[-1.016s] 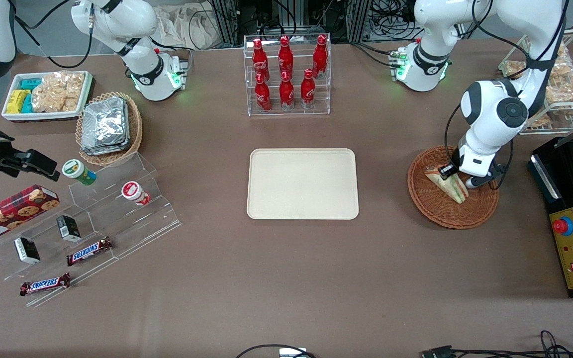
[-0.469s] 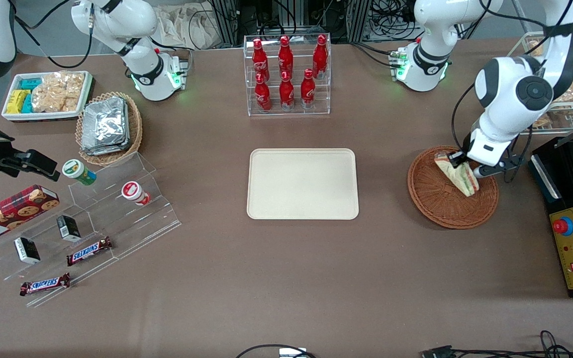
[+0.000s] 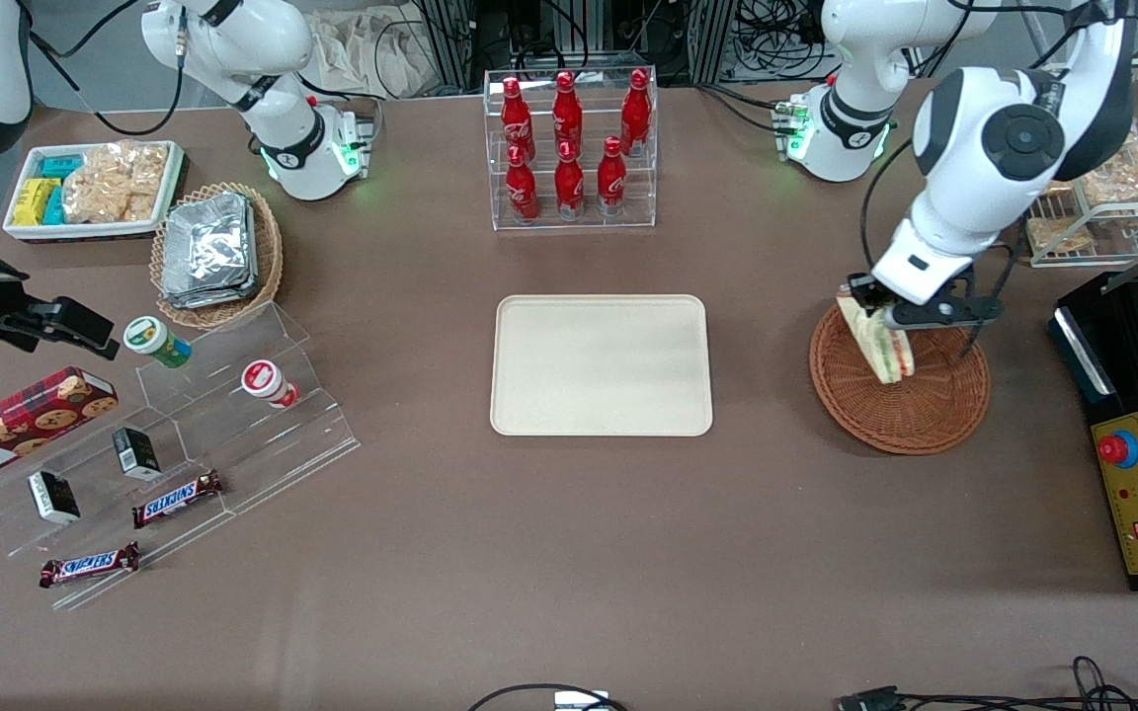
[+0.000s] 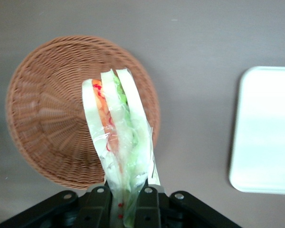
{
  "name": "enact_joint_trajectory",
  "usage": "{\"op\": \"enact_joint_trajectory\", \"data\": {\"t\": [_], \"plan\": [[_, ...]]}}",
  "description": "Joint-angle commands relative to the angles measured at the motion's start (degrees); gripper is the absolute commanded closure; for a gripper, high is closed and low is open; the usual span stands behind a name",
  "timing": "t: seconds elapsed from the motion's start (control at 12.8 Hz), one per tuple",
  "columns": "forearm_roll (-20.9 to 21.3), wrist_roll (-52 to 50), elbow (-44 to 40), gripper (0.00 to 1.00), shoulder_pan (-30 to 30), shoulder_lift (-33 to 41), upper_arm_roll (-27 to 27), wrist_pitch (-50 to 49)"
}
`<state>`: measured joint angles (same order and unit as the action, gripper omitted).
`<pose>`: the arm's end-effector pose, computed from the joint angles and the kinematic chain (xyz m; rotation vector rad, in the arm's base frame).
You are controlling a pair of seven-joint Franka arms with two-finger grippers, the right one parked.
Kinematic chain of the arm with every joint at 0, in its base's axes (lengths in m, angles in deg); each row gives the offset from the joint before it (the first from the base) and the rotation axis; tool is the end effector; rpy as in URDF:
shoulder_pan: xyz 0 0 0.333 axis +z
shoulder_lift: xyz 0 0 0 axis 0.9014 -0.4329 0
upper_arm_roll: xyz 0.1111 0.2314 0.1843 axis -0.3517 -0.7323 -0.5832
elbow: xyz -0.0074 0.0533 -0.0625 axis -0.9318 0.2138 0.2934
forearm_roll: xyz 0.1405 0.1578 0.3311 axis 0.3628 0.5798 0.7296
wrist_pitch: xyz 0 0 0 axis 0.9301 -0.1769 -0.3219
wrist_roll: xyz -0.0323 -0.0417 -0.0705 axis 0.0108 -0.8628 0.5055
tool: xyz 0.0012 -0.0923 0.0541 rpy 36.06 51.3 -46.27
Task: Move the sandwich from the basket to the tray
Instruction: 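Lift the sandwich out of the basket with the left gripper, then carry the sandwich over the white tray with the left gripper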
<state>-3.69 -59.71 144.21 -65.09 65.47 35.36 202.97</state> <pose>0.4621 -0.1264 0.4216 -3.1061 0.0426 0.0129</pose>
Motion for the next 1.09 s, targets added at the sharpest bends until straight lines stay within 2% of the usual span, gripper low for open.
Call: {"op": "enact_joint_trajectory", "data": {"t": [0.0,0.39,1.02], "plan": [[-2.75,3.06,-2.85,0.95,-4.6,-0.07,-0.47,-2.61],[-4.87,2.36,-4.87,0.95,-13.39,-3.04,-0.3,-1.21],[-4.25,-1.5,-5.06,0.93,-23.51,-14.47,-0.3,11.88]]}}
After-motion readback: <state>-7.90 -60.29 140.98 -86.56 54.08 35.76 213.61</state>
